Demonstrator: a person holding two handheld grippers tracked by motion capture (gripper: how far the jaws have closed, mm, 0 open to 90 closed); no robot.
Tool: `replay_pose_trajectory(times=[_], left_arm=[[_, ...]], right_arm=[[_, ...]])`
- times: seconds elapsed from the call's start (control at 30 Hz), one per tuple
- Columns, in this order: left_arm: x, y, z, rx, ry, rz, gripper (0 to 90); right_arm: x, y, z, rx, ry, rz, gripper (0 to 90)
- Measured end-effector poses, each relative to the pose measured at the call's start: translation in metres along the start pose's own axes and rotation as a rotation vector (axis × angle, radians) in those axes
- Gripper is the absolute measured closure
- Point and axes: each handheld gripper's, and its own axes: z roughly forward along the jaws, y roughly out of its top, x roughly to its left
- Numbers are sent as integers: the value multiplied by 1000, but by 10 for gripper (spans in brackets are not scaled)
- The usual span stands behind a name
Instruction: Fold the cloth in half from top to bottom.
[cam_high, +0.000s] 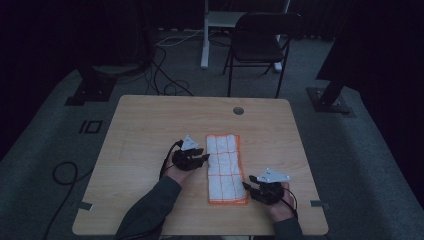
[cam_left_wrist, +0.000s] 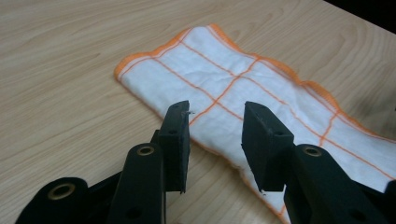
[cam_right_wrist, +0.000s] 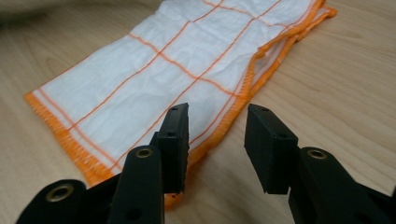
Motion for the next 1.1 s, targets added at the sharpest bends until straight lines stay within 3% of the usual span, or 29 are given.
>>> replay_pose_trajectory(times=[0.27,0.77,1.1], left_arm=[[7,-3,2,8,15,-15,606],[15,-4,2,22,24,-24,602],[20,-3,6,24,31,-38,602]], right_arm=[[-10,6,3,-10,-32,2,599],[-27,22,15,-7,-46,-23,600],[-31,37,23,-26,-47,-43,606]])
